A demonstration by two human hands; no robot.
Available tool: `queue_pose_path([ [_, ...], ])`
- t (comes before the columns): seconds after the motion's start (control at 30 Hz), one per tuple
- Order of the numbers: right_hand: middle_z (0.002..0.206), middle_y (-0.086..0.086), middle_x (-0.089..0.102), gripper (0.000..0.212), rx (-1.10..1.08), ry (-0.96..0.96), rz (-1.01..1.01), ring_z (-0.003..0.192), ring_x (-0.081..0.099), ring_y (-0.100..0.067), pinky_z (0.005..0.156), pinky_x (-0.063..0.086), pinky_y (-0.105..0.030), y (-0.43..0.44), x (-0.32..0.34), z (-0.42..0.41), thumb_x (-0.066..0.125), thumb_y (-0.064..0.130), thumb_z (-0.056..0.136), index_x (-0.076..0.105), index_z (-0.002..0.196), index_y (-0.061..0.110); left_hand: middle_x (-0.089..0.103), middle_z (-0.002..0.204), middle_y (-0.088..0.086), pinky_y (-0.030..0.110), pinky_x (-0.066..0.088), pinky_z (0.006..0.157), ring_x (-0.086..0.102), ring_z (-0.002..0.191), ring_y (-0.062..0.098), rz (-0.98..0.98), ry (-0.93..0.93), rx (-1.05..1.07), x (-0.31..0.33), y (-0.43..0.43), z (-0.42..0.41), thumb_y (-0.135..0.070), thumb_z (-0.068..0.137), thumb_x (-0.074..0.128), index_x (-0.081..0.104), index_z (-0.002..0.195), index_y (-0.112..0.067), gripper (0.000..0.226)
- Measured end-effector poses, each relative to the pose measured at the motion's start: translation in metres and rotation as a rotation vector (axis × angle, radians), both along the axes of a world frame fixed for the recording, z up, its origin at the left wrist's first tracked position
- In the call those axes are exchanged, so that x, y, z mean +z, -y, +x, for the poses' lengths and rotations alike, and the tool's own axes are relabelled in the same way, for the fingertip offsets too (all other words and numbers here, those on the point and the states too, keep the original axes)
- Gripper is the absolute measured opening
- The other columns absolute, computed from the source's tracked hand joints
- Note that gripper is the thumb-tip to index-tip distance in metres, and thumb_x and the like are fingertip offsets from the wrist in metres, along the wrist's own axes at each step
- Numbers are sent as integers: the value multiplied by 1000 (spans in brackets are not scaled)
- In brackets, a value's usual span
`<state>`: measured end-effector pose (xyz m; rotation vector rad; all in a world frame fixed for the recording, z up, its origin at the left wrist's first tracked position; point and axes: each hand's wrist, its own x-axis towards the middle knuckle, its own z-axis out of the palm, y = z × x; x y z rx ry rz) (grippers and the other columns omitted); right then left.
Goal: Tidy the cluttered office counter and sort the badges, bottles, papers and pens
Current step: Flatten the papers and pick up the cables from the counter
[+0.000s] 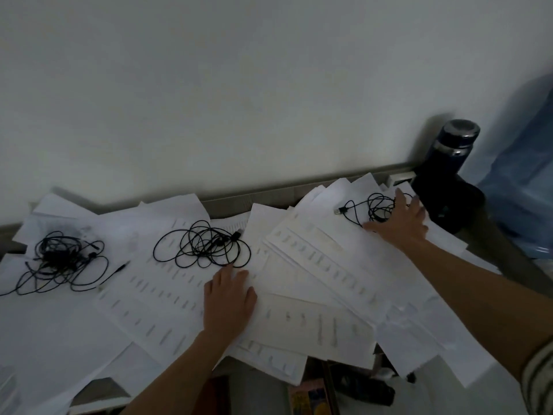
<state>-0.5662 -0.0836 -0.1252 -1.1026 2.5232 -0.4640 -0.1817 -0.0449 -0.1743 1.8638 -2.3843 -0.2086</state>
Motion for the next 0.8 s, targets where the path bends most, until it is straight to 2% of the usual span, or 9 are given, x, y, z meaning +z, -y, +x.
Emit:
queue_pose_path([
  [0.07, 161, -11, 1, 117, 45, -70, 36, 144, 13, -38, 109, 25, -58, 15, -10, -5, 79, 59, 64, 8, 152, 31, 54, 131, 16, 48, 44, 94, 52, 119, 33, -39, -10, 16, -5, -2, -1, -43, 86, 38, 60, 119, -16, 48],
  [0.13, 158, -13, 13, 105, 108, -162, 32, 139, 23, -38, 105, 32, -53, 27, -20, -6, 75, 62, 68, 19, 150, 27, 52, 134, 16, 48, 42, 97, 49, 122, 33, -70, -10, 24, -9, -2, -1, -43, 88, 38, 59, 122, -17, 48],
  [0.27, 135, -13, 43, 60, 233, -222, -30, 119, 45, -33, 86, 46, -43, 36, -31, -4, 64, 53, 84, 49, 134, 22, 50, 137, 13, 47, 41, 100, 47, 125, 30, -57, -7, 26, -11, 1, -1, -44, 89, 38, 57, 125, -18, 48],
  [0.37, 110, -11, 61, 32, 271, -293, -14, 97, 59, -30, 69, 41, -30, 36, -30, 0, 56, 41, 94, 64, 113, 17, 49, 138, 13, 46, 41, 101, 46, 126, 30, -53, 11, 30, -12, 1, -1, -46, 89, 37, 55, 126, -20, 48],
  [0.43, 102, -12, 67, 23, 250, -273, -54, 91, 62, -31, 68, 41, -29, 36, -22, 5, 55, 33, 95, 66, 104, 15, 50, 137, 13, 46, 42, 100, 48, 125, 31, -46, 3, 24, -11, 2, -1, -46, 89, 37, 56, 125, -20, 48],
  [0.53, 105, -11, 69, 21, 187, -117, -261, 98, 61, -32, 80, 45, -34, 33, 3, 24, 59, 24, 93, 65, 112, 16, 52, 135, 12, 46, 42, 98, 50, 123, 29, -40, -23, 24, -9, 4, 1, -47, 88, 37, 58, 123, -21, 48],
  [0.67, 102, 1, 63, 40, 185, 168, -528, 96, 58, -15, 84, 38, -21, 14, 58, 75, 65, 20, 89, 59, 127, 13, 51, 137, 10, 44, 37, 101, 48, 124, 29, 7, -155, -17, -3, 6, 13, -52, 84, 32, 60, 124, -19, 59],
  [0.73, 101, 0, 67, 38, 209, 337, -604, 92, 62, -14, 84, 45, -22, -3, 84, 111, 69, 19, 85, 63, 122, 13, 48, 140, 9, 41, 33, 104, 44, 128, 27, 44, -283, -11, 5, 3, 25, -55, 80, 28, 58, 127, -16, 68],
  [0.8, 92, 3, 68, 33, 237, 528, -636, 83, 64, -10, 78, 50, -17, -25, 103, 149, 73, 16, 82, 67, 114, 16, 52, 133, 9, 38, 36, 99, 49, 121, 27, 18, -382, 27, 12, -3, 42, -52, 79, 30, 61, 123, -12, 67],
])
